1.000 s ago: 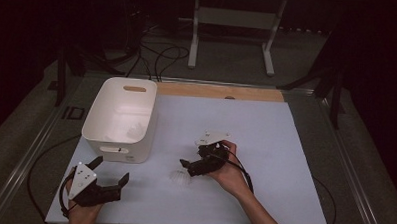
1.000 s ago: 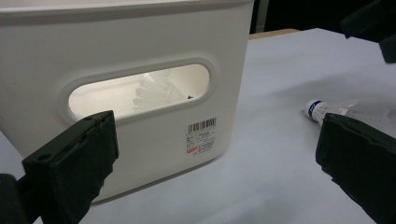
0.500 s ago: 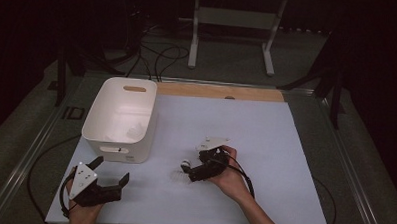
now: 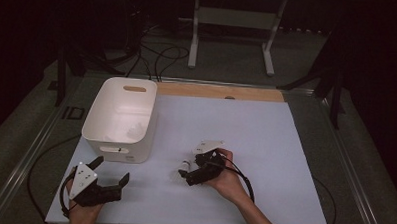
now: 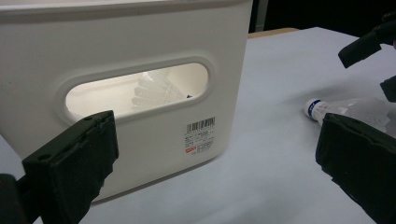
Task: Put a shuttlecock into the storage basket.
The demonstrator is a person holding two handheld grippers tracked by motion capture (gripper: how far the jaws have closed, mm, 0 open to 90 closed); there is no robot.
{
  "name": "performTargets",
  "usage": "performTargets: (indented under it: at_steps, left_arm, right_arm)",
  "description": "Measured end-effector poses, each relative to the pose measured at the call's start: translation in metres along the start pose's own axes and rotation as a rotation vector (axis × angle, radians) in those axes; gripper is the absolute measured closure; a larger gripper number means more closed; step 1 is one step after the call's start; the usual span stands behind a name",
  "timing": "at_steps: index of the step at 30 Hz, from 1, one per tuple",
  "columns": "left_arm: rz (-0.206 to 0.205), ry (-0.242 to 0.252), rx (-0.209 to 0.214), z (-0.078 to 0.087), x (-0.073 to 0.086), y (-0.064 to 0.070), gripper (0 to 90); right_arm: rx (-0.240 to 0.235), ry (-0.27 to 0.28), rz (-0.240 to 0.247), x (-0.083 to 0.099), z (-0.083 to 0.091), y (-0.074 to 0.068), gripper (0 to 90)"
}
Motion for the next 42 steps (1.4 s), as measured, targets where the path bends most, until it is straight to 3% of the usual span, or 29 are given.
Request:
performTargets:
  at_steps: [21, 32, 35, 39, 42]
  left_arm:
    - [0.003, 0.002, -0.003, 0.001, 0.0, -0.001, 0.0]
    - [0.003, 0.002, -0.003, 0.001, 0.0, -0.001, 0.0]
    - [0.001, 0.001, -0.002, 0.001, 0.0, 0.0, 0.0]
    - [0.002, 0.002, -0.002, 0.001, 0.0, -0.001, 0.0]
    - [0.002, 0.002, -0.002, 0.001, 0.0, 0.0, 0.0]
  right_arm:
    - [0.016, -0.048, 0.011, 0.011, -0.014, -0.002, 9.7]
    - [0.071, -0.081, 0.035, 0.013, -0.019, 0.0, 15.9]
    - [0.109, -0.096, 0.052, 0.015, -0.02, 0.0, 22.2]
    - [0.123, -0.095, 0.044, 0.014, -0.02, 0.002, 31.4]
    - [0.135, -0.078, 0.041, 0.013, -0.018, 0.004, 43.4]
Point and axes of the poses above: each handheld gripper's, and its own axes: z roughly backward along the jaws, x roughly out of its underside, y roughly to its right, the point moved 5 cm from there along -z, roughly forward along the jaws, and after that the axes turned 5 degrees about -y, right-handed, at the moved point
